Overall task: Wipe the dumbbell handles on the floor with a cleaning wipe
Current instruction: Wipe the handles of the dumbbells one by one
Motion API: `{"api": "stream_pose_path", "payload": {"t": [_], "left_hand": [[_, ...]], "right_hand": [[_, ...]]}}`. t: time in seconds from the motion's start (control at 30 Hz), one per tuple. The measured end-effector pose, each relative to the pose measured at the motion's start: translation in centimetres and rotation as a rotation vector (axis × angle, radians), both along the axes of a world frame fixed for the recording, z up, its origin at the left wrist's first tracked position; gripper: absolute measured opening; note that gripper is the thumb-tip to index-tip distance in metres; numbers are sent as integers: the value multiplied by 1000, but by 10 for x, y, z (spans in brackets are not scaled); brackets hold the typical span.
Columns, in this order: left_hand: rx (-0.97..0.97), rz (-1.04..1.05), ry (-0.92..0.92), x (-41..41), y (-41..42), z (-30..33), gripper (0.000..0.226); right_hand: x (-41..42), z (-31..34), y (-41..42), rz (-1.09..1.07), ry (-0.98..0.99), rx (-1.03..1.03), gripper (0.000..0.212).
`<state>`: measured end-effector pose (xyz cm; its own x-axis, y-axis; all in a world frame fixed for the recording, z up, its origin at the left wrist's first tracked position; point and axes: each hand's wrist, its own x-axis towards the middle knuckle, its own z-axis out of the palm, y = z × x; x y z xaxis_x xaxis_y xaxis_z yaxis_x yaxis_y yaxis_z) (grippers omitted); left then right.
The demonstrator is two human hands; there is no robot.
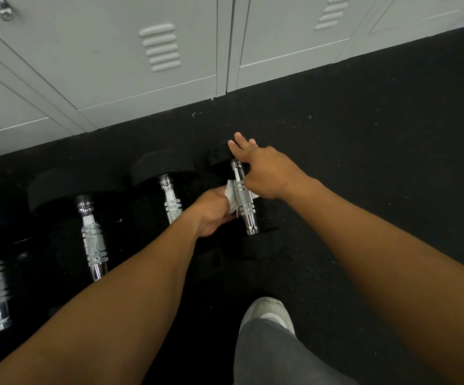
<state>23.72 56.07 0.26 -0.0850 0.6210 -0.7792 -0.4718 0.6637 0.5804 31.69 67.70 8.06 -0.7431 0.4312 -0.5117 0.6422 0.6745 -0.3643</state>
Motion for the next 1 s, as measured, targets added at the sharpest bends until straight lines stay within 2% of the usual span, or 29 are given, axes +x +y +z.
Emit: {"api": "stream_pose_path", "payload": {"t": [0.1,0.17,0.2,0.27,0.33,0.43,0.57,0.67,0.73,0.83,1.0], "left_hand": [[-37,-109,100,-3,-7,-5,33],[-65,-279,223,-3,-12,-9,20],[-85,-371,275,-1,-16,-10,20],[-116,-500,334,3,-21,-9,34],[-130,-540,330,6,-24,-6,38],[-115,-460,277,9,-24,-1,22],[-106,-227,105,18,-17,12,20],[-142,-242,160,12,-14,14,20],[-177,-294,204,3,-18,17,33],[-171,-237,144,-14,-24,38,57],[-75,-63,56,-43,-40,73,72]], "right_hand": [[-1,0,0,3,-2,-5,82],[0,-1,1,-2,-8,-3,84],[0,-1,2,-5,-10,1,84],[3,0,3,-20,-13,-1,83],[5,0,5,-44,-10,-11,84],[6,0,5,-55,-5,-20,84],[5,1,2,-59,-4,-24,85],[5,1,1,-67,-5,-34,85],[6,0,2,-82,4,-35,85],[9,1,4,-131,27,-58,84],[13,-3,7,-324,151,-303,71]]}}
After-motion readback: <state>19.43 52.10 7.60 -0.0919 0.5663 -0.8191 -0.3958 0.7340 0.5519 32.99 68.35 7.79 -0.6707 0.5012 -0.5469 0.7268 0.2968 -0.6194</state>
